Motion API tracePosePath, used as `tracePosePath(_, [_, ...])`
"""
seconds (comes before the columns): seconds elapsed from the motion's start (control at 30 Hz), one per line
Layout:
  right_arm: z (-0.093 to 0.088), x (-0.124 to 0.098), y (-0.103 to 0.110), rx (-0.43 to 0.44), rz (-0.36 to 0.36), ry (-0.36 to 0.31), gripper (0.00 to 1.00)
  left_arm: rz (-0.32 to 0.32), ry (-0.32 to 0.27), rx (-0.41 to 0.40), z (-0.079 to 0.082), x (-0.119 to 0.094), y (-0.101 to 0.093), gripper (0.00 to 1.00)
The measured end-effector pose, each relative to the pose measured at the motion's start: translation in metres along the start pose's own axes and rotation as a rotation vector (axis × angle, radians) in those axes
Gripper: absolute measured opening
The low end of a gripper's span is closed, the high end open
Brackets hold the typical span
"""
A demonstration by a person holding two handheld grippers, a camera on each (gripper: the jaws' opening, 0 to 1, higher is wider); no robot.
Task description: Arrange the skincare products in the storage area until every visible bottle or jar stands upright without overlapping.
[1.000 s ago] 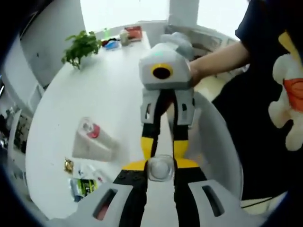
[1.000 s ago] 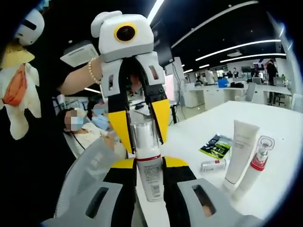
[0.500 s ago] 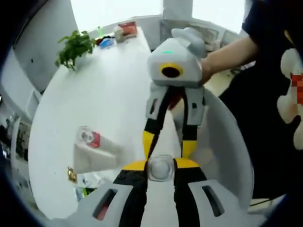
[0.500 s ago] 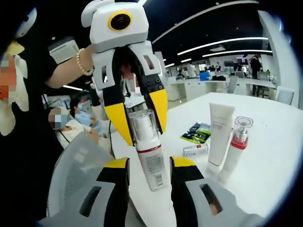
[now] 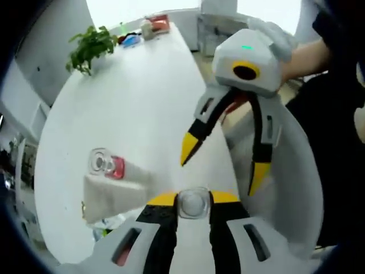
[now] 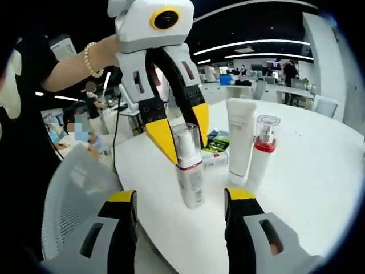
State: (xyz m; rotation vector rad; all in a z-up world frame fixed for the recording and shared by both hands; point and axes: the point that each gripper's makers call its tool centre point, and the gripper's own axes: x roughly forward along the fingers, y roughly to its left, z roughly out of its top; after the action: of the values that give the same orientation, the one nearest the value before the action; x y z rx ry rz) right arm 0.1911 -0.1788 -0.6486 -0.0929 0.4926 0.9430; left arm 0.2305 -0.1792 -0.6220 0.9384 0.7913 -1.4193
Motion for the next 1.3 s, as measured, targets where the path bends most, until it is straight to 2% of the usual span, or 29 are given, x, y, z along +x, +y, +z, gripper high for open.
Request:
tracePosePath(0.23, [-0.009, 0.0, -0.008, 0.02, -0.054, 0.015, 0.72, 0.015, 0.005, -0.009, -0.003, 0.021, 0.013, 0.25])
tracePosePath(0.37, [-0.014, 0.003, -0.009, 0.041, -0.079, 0.013, 0.74, 0.033, 0.012, -0.046, -0.006, 0.03, 0.025, 0.25])
tracePosePath(0.47, [-0.02, 0.004, -0.01, 0.017, -0.092, 0.045, 0.77, 0.032, 0.012, -0.056, -0.006, 0.035, 0.026, 0.25])
tracePosePath(0.53, [-0.02, 0.003, -0.013, 0.027, -0.103, 0.036, 0.81, 0.036, 0.022, -0.055, -0.008, 0.04, 0.031, 0.25])
tracePosePath(0.7, [-0.025, 0.001, -0.02, 0.037, -0.135, 0.048, 0.84, 0.049, 0.038, -0.049, -0.009, 0.05, 0.041, 0.25])
tracePosePath(0.97, [-0.029, 0.0, -0.024, 0.05, -0.153, 0.057, 0.87, 0.067, 0.034, -0.049, -0.003, 0.058, 0.052, 0.25])
tracePosePath(1.1, [-0.03, -0.001, -0.026, 0.059, -0.16, 0.055, 0.86, 0.075, 0.042, -0.045, -0.005, 0.063, 0.058, 0.25])
tracePosePath(1.3, [-0.032, -0.001, -0.026, 0.058, -0.161, 0.062, 0.86, 0.092, 0.022, -0.057, -0.001, 0.064, 0.064, 0.25])
